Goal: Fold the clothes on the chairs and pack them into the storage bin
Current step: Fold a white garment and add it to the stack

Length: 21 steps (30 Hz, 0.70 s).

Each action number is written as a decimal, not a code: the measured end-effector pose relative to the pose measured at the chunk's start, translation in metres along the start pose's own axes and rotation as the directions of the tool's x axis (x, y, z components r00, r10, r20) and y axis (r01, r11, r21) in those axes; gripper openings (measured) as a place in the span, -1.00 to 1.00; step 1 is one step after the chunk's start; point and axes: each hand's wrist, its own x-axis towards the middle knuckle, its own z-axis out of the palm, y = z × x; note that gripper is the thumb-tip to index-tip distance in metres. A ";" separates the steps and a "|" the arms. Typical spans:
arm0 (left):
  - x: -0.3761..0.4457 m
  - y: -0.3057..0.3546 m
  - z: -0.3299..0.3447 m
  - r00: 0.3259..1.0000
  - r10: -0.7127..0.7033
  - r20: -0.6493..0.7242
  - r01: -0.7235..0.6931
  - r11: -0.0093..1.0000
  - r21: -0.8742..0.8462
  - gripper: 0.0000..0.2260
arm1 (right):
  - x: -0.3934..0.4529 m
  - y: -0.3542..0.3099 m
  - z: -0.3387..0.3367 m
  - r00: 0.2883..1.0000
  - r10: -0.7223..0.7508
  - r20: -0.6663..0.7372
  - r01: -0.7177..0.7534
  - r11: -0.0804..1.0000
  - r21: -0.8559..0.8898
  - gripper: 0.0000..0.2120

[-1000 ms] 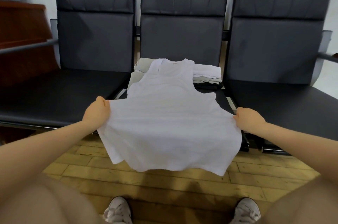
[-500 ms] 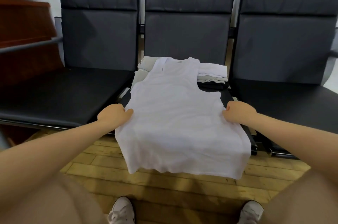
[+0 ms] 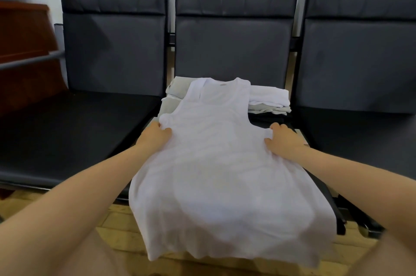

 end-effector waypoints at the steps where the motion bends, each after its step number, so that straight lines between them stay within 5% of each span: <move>1: 0.004 -0.001 0.001 0.999 -0.020 -0.026 0.018 0.997 -0.074 -0.77 | 0.003 -0.001 0.002 1.000 0.003 -0.010 -0.003 1.000 -0.001 -0.53; 5: 0.015 0.001 0.001 0.997 -0.069 -0.029 0.052 0.918 -0.393 -0.71 | 0.012 -0.006 0.005 1.000 -0.014 -0.018 0.013 0.998 -0.056 -0.53; 7: 0.019 0.002 -0.002 0.999 -0.041 0.023 0.046 0.916 -0.398 -0.84 | 0.015 -0.008 0.009 0.999 -0.032 -0.014 0.031 0.996 -0.089 -0.54; 17: 0.018 0.003 -0.014 0.992 -0.097 0.078 0.122 0.867 -0.483 -0.87 | 0.014 -0.008 0.015 0.991 -0.134 -0.001 0.132 0.975 -0.181 -0.61; 21: 0.017 0.002 -0.012 0.978 -0.177 0.110 0.208 0.781 -0.588 -0.68 | 0.013 -0.010 0.013 0.991 -0.136 0.013 0.136 0.978 -0.157 -0.60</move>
